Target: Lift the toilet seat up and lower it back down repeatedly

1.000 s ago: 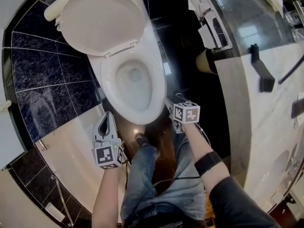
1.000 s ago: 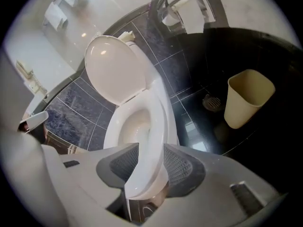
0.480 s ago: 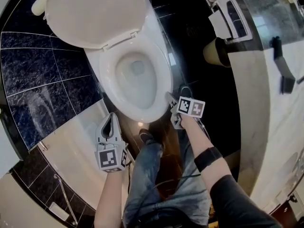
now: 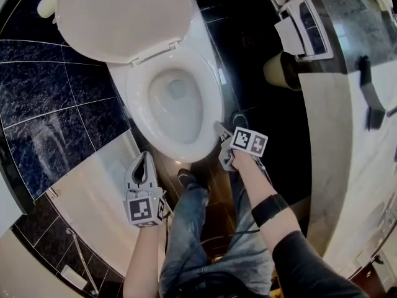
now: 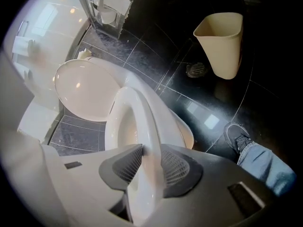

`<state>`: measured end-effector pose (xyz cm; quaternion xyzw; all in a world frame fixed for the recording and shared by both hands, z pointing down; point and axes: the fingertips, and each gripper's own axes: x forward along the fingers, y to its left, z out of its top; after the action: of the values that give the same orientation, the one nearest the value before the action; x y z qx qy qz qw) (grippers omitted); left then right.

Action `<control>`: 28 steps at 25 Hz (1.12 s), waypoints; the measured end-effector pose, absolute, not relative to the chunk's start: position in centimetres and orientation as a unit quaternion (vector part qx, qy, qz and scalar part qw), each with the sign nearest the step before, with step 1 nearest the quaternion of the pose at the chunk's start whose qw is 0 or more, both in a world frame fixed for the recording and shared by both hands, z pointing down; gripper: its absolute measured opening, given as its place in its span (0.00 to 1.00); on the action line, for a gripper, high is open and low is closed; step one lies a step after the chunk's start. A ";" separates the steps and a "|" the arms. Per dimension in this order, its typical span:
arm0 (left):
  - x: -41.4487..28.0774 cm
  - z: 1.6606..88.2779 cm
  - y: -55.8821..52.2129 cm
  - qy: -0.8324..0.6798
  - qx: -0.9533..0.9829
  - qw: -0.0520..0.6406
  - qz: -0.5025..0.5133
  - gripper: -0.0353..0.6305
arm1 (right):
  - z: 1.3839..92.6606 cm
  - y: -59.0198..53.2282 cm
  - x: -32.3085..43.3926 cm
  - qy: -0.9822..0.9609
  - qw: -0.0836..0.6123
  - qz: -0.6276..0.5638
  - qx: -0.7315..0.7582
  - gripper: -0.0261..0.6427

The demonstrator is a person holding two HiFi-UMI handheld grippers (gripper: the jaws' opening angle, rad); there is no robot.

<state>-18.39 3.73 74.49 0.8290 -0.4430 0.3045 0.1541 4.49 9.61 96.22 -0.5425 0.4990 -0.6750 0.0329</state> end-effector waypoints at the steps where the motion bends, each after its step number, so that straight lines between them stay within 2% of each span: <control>1: -18.2 74.6 3.8 -0.442 0.829 0.156 0.305 0.05 | 96.2 9.7 4.5 0.501 0.031 -0.676 -0.539 0.24; 15: -17.6 74.4 3.9 -0.435 0.828 0.168 0.311 0.05 | 94.0 9.4 4.5 0.503 0.033 -0.692 -0.517 0.23; 24: -17.2 71.5 8.0 -0.419 0.822 0.194 0.334 0.05 | 87.1 8.7 4.7 0.514 0.024 -0.697 -0.499 0.21; 28: -18.6 72.7 12.3 -0.413 0.803 0.230 0.363 0.05 | 83.1 7.5 4.9 0.521 0.025 -0.699 -0.489 0.21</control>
<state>-18.64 12.30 72.66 0.8026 -0.4135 0.3630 0.2303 4.92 7.50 83.11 -0.4890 0.5206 -0.6994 0.0246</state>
